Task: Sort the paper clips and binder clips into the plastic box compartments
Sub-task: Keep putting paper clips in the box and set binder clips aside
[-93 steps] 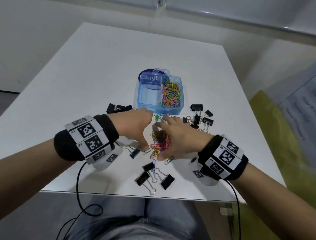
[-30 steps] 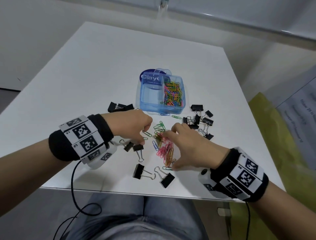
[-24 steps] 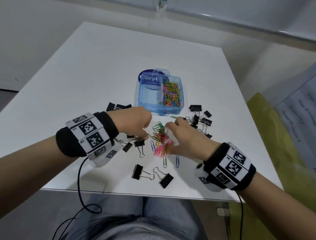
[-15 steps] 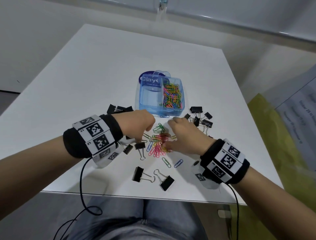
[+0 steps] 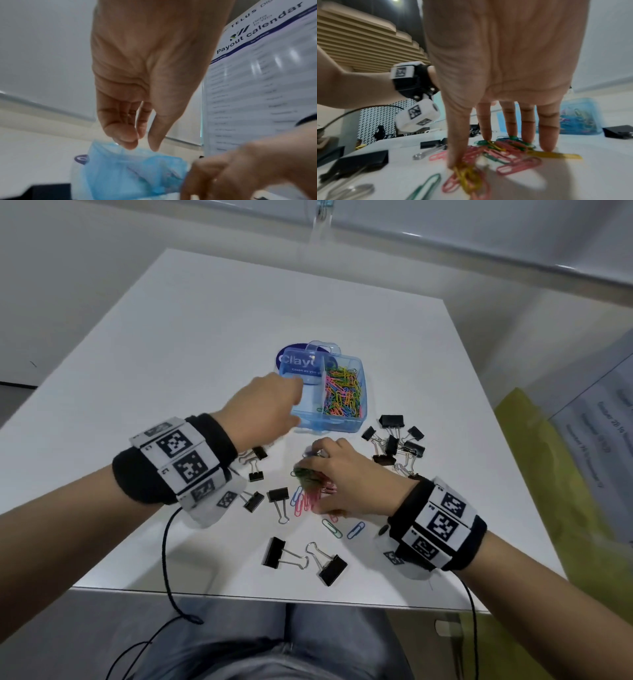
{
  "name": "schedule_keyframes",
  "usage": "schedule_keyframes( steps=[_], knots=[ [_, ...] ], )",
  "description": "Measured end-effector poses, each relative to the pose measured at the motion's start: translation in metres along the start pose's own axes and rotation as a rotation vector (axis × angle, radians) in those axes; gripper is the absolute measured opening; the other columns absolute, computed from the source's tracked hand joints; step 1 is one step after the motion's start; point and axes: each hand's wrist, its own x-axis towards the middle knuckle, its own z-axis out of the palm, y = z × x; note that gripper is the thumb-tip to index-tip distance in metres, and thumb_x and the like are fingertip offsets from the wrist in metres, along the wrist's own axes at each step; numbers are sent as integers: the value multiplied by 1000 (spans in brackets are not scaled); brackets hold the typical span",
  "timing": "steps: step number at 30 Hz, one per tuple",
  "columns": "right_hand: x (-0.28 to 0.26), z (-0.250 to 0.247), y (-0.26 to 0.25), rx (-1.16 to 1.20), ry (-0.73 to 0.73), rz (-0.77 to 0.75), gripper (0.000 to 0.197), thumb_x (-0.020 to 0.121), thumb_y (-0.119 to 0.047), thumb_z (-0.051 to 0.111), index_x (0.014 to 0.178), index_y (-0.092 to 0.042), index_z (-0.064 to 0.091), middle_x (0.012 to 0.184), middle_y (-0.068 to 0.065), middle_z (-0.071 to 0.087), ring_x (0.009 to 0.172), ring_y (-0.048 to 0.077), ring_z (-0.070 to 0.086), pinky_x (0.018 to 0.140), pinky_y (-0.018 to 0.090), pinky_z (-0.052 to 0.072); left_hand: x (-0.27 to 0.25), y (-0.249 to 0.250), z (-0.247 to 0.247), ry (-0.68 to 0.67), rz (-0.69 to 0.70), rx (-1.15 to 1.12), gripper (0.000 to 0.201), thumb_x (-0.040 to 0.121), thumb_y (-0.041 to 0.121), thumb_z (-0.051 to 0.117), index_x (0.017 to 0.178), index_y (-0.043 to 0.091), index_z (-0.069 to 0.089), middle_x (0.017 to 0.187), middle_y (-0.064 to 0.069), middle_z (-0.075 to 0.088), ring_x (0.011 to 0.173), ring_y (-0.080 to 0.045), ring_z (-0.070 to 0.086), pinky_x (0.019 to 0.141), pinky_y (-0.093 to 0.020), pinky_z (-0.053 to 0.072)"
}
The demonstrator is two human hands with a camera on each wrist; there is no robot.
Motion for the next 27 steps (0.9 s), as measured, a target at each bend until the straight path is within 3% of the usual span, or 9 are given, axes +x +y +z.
schedule_keyframes(
  steps=[3, 6, 9, 15, 18, 21, 24, 27],
  knots=[
    [0, -2, -5, 23, 10, -13, 48, 80, -15, 67, 126, -20, 54, 116, 9, 46, 103, 31, 50, 89, 42, 45, 10, -12, -3, -58, 12, 40, 29, 86, 15, 61, 115, 13, 57, 114, -10, 54, 90, -26, 53, 74, -33, 41],
    [0, -7, -8, -27, 14, 6, 27, 83, -7, 60, 111, -10, 58, 101, 8, 47, 92, 33, 56, 74, 37, 43, 16, -12, 1, -153, 86, 88, 26, 87, 12, 61, 112, 17, 63, 116, -6, 53, 99, -26, 55, 73, -32, 40],
    [2, -8, -10, -75, 48, 16, 16, 82, 0, 55, 96, -7, 60, 92, 9, 53, 88, 32, 55, 66, 33, 35, 17, -11, 3, -95, 90, 88, 18, 88, 6, 55, 97, 12, 69, 104, -7, 60, 87, -24, 55, 66, -30, 36],
    [0, -4, -8, -136, 101, 96, 9, 76, 6, 48, 74, -1, 54, 80, 15, 57, 74, 32, 51, 60, 38, 36, 8, -22, 1, -99, 51, 62, 18, 81, 2, 55, 78, 14, 68, 79, 0, 56, 75, -24, 56, 60, -26, 32],
    [-4, -11, -1, -9, 132, 147, 8, 74, 5, 53, 69, 3, 59, 70, 20, 62, 69, 35, 57, 60, 41, 46, 3, -26, 2, -103, 48, 38, 19, 79, 1, 56, 78, 15, 69, 79, -1, 58, 75, -23, 55, 62, -27, 35],
    [-10, -32, 0, 199, 179, 181, 12, 81, 0, 60, 72, -3, 69, 71, 11, 67, 63, 23, 65, 62, 36, 57, 0, -27, 3, -108, 51, 21, 19, 80, 0, 56, 77, 14, 68, 77, 1, 58, 73, -21, 55, 63, -27, 36],
    [-6, -60, 4, 431, 294, 248, 7, 83, -2, 65, 77, -3, 69, 65, 4, 63, 55, 17, 67, 43, 13, 49, 0, -26, 2, -114, 48, 16, 19, 79, 0, 55, 76, 14, 68, 77, 1, 60, 73, -21, 57, 63, -27, 37],
    [13, -83, 15, 502, 455, 316, 7, 78, 1, 66, 71, 3, 66, 58, 12, 63, 50, 19, 66, 44, 18, 51, -1, -22, 1, -133, 47, 26, 21, 79, -1, 54, 71, 16, 64, 73, 3, 55, 71, -20, 54, 62, -26, 36]
  ],
)
